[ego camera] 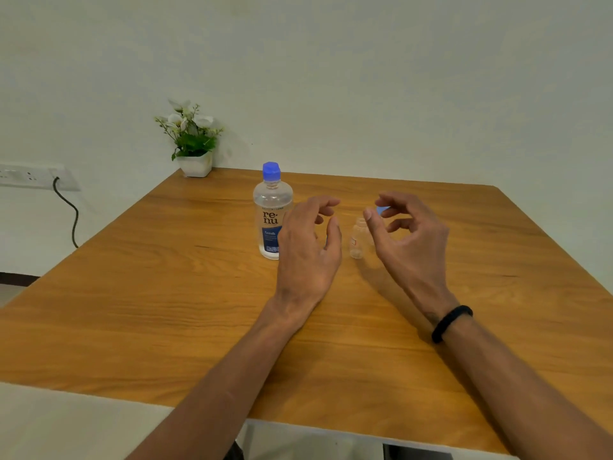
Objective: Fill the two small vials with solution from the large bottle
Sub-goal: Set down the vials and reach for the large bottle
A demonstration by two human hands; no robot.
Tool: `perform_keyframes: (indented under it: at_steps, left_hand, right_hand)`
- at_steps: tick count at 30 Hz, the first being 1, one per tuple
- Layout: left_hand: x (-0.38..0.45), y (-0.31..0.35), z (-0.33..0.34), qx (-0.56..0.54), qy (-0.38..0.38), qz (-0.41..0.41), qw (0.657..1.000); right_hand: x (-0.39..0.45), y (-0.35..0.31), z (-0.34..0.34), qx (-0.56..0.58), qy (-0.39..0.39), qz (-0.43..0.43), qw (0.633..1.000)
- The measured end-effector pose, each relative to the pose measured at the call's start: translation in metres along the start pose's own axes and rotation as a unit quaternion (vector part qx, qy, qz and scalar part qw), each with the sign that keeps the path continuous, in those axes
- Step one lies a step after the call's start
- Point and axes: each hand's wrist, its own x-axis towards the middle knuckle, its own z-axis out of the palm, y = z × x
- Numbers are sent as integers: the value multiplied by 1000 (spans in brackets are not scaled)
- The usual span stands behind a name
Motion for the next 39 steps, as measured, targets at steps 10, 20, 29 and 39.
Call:
perform_keyframes:
  at_steps: [10, 20, 29, 39]
  left_hand:
    - [54, -15, -64, 80, 72, -115, 988]
    - [86, -35, -71, 28, -12, -115, 993]
    - [86, -42, -97, -38, 19, -193, 980]
    - [28, -103, -100, 38, -56, -305, 950]
  right_hand:
    - [19, -78, 73, 94, -165, 32, 981]
    - [20, -69, 106, 45, -162, 68, 983]
    - [6, -64, 102, 41, -157, 55, 985]
    - [-19, -46, 115, 27, -143, 43, 988]
